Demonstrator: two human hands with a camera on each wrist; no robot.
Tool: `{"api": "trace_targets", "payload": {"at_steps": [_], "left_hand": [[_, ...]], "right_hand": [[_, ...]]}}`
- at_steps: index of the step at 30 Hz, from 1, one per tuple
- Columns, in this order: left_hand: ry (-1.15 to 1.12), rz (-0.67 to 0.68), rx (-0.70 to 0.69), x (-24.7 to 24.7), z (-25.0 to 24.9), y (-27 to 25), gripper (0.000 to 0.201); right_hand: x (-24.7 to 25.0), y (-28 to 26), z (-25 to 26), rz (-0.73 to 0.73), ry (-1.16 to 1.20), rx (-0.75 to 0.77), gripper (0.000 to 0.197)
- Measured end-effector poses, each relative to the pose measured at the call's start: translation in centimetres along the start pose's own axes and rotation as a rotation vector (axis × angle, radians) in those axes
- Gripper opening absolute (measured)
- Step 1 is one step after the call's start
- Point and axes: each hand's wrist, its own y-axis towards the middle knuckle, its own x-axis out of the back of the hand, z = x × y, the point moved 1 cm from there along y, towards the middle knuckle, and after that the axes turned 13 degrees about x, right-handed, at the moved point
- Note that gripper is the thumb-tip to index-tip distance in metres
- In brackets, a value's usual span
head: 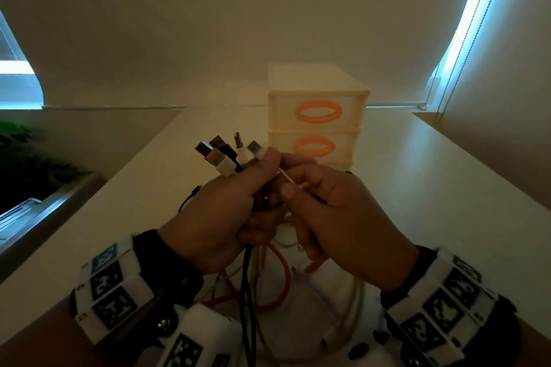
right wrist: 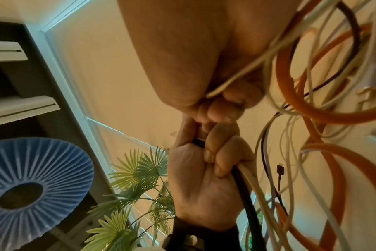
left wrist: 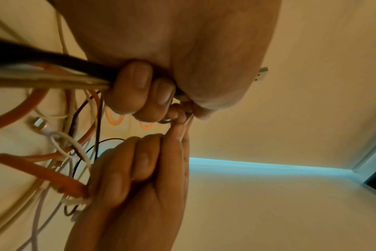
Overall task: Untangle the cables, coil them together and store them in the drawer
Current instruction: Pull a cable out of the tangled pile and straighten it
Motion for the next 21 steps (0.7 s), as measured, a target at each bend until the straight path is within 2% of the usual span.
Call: {"api": "trace_targets", "payload": {"at_steps": [4,7,9,12,16,21], "left_hand": [[-0.050,-0.027,-0.006,0.5,0.0,0.3,0.046],[-0.105,-0.085,-0.042,1.0,-0.1,0.5,0.048],[-0.197,-0.142,-0.085,2.0,-0.8,0.5,0.049],[-0.255,-0.176,-0.122,3.2,-1.6,0.4,0.050],[-0.199,-0.140,-0.096,2.6,-1.2,0.5,0.050],[-0.176,-0.122,-0.082,2.0,-0.9,0.5,0.049]], "right_hand": [[0.2,-0.1,0.1,0.094,0.120,-0.086,0.025],[0.8,-0.2,-0.1,0.119,-0.006,-0.117,0.011],[1.1,-0.5,-0.5,0.167,-0.120,-0.134,0.017],[1.1,-0.6,-0.9,0.229,-0.288,-0.081,0.022],[1.1,-0.6,-1.7,0.158,-0.313,-0.016,0.024],[0.6,-0.7,-1.3,0.299,-0.312,0.021,0.021]]}}
